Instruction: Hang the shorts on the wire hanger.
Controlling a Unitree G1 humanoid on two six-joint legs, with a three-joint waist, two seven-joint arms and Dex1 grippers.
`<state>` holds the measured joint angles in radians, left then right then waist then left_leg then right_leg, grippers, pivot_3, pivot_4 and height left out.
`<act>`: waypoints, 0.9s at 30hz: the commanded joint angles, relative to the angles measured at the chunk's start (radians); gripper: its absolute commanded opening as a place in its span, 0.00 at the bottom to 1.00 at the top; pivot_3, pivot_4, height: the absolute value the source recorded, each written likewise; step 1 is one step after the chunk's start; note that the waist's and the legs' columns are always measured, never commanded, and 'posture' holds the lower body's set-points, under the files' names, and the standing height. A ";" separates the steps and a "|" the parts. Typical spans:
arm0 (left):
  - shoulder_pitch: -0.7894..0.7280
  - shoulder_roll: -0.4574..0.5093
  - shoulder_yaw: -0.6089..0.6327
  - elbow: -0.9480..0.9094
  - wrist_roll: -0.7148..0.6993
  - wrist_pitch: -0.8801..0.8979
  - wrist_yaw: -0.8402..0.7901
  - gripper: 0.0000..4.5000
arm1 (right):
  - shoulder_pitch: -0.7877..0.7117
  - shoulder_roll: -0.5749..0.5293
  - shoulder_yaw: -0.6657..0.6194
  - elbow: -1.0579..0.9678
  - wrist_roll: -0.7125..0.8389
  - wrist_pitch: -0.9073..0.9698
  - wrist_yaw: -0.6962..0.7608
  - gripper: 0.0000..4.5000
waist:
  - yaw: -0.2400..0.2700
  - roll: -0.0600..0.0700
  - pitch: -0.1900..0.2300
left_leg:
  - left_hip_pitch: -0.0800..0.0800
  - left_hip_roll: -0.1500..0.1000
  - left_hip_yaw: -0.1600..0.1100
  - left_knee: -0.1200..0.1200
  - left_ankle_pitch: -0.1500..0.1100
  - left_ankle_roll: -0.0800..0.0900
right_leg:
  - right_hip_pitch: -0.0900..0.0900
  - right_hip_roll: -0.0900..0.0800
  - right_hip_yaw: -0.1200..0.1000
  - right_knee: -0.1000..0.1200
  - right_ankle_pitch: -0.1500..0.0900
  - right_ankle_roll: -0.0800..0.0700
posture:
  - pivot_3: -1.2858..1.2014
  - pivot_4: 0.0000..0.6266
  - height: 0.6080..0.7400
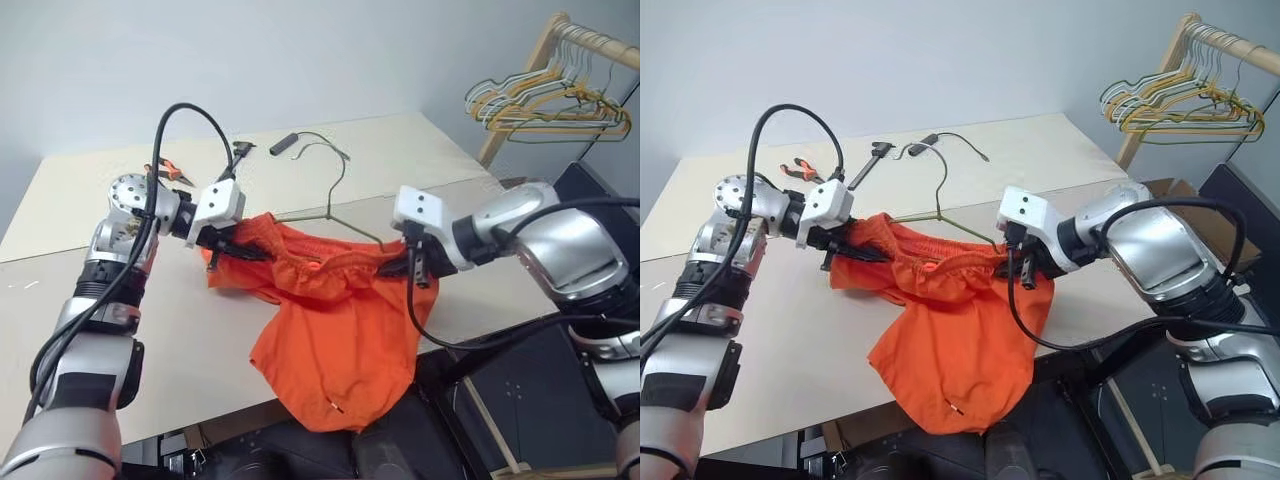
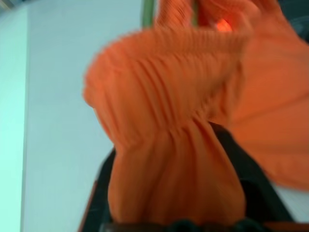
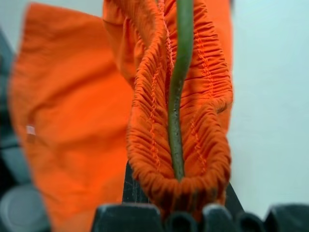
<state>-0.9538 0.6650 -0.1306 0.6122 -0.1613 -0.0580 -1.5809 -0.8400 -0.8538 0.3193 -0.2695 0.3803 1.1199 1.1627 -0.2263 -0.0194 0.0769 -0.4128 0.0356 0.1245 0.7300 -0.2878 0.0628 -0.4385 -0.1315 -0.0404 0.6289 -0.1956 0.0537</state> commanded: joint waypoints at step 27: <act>0.170 -0.260 0.357 -0.816 -0.608 0.743 0.831 1.00 | 0.553 -0.078 -1.061 -0.184 0.399 0.495 -0.895 0.00 | 0.023 0.010 0.019 | 0.016 -0.002 -0.002 -0.004 -0.001 0.001 | 0.017 -0.001 0.002 -0.004 -0.002 -0.003 | 0.38 0.20 1.00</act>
<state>-0.7745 0.4005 0.2203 -0.1716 -0.7493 0.6955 -0.7613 -0.2634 -0.9051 -0.6986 -0.4614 0.7219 1.6067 0.3123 -0.2035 -0.0097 0.0957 -0.3969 0.0325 0.1229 0.7249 -0.2889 0.0639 -0.4218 -0.1320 -0.0388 0.6243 -0.1973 0.0511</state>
